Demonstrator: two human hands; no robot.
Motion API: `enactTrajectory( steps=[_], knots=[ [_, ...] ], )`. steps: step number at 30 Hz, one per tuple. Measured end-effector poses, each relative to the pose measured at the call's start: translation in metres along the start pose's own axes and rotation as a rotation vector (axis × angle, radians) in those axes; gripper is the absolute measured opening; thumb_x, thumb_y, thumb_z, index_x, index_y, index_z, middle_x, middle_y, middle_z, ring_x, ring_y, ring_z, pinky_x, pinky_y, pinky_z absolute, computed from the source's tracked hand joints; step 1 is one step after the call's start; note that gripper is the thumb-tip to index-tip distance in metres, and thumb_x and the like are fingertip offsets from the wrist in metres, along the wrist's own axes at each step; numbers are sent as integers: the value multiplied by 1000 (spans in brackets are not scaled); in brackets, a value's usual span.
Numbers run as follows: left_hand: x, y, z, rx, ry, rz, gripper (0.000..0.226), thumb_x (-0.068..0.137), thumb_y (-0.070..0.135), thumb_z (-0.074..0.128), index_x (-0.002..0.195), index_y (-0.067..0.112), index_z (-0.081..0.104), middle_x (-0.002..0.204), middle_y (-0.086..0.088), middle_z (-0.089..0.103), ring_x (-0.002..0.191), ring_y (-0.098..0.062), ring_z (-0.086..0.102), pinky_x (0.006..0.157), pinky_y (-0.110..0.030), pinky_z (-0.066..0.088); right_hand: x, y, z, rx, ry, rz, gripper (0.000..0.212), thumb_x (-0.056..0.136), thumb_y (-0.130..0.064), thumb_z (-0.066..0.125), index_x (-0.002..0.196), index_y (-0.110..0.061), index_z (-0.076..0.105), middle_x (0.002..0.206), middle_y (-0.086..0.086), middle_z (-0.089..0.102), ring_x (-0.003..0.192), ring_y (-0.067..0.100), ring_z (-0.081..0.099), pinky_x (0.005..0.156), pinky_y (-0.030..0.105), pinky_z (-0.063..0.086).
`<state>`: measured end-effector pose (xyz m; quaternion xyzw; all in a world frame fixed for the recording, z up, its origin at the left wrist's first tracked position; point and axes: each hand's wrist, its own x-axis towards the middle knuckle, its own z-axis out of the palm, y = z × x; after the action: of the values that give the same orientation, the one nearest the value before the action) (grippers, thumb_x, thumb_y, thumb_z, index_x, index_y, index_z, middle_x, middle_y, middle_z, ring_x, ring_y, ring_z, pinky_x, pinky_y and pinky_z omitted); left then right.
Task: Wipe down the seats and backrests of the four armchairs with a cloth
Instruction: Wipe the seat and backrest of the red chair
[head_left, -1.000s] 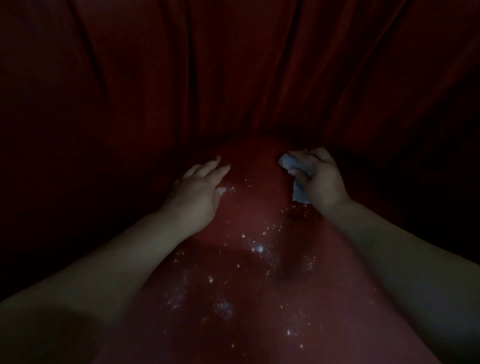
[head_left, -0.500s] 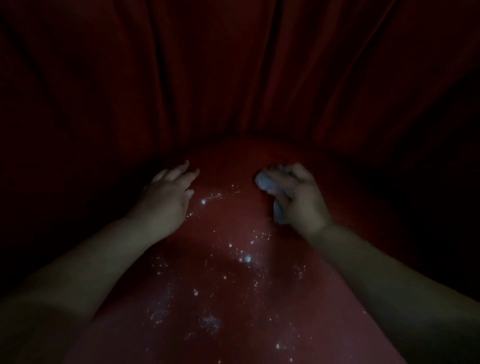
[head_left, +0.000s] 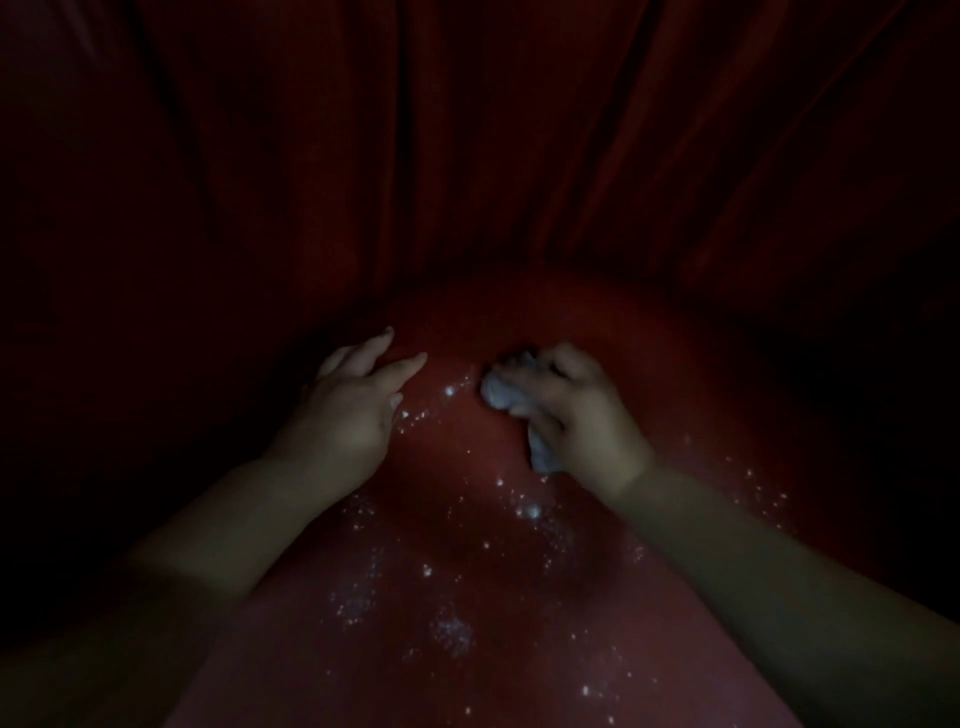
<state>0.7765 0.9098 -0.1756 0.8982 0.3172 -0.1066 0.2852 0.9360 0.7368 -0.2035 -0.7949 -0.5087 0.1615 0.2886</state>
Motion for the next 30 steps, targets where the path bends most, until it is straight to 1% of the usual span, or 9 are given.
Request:
enactTrajectory(
  steps=[6,8,11,13,16,21,24,27,30],
  knots=[
    [-12,-8,4,-32,67,-23,47,99,16,46,143,30,42,158,8,19,143,-15,11,112,-25,11,43,3,-1,25,133,82,21,89,-7,57,100,-20,69,96,2,54,94,12,51,80,15,40],
    [-15,-13,4,-40,100,-26,48,98,13,48,143,28,43,158,7,22,142,-17,13,109,-22,10,59,0,3,136,173,192,16,88,-13,62,74,-20,57,79,-1,59,85,15,61,81,25,50],
    [-19,-19,6,-49,125,-17,49,97,10,50,142,26,44,156,8,25,142,-15,16,108,-18,9,32,-11,15,40,48,93,3,87,-22,63,88,-25,64,86,6,61,84,25,60,87,45,49],
    [-24,-21,7,-55,134,-1,49,96,9,50,142,24,44,156,8,26,141,-12,16,106,-7,4,2,-14,24,-61,-26,-32,30,88,-14,64,116,-22,65,103,3,54,96,15,53,89,26,44],
    [-29,-23,8,-74,136,15,47,97,10,49,142,23,45,155,8,27,142,-9,15,97,6,-1,4,-13,21,-31,84,-61,35,85,-5,66,119,-9,64,97,-11,44,95,-6,46,85,3,33],
    [-33,-27,7,-130,149,14,46,97,7,49,141,21,46,155,8,26,132,2,11,90,11,2,66,-24,22,135,168,100,10,87,-2,59,88,-11,61,86,0,52,83,10,54,74,15,43],
    [-38,-31,6,-116,159,-2,47,97,6,49,141,22,46,154,9,27,128,4,10,89,11,1,49,-34,29,88,90,81,25,87,-12,63,71,-24,47,71,-5,52,68,7,53,64,22,42],
    [-44,-35,3,-109,140,-42,48,98,9,47,143,25,43,155,11,24,137,-1,14,93,9,-1,13,-29,41,-80,-110,-196,47,88,-5,56,87,-52,47,103,-6,44,88,2,42,79,20,39],
    [-50,-40,3,-102,117,-98,49,99,13,46,145,26,39,157,12,20,143,-9,12,108,-8,2,23,-26,34,-128,-120,-229,45,90,-7,55,94,-51,48,109,-6,39,87,-4,39,82,15,36]
  ],
)
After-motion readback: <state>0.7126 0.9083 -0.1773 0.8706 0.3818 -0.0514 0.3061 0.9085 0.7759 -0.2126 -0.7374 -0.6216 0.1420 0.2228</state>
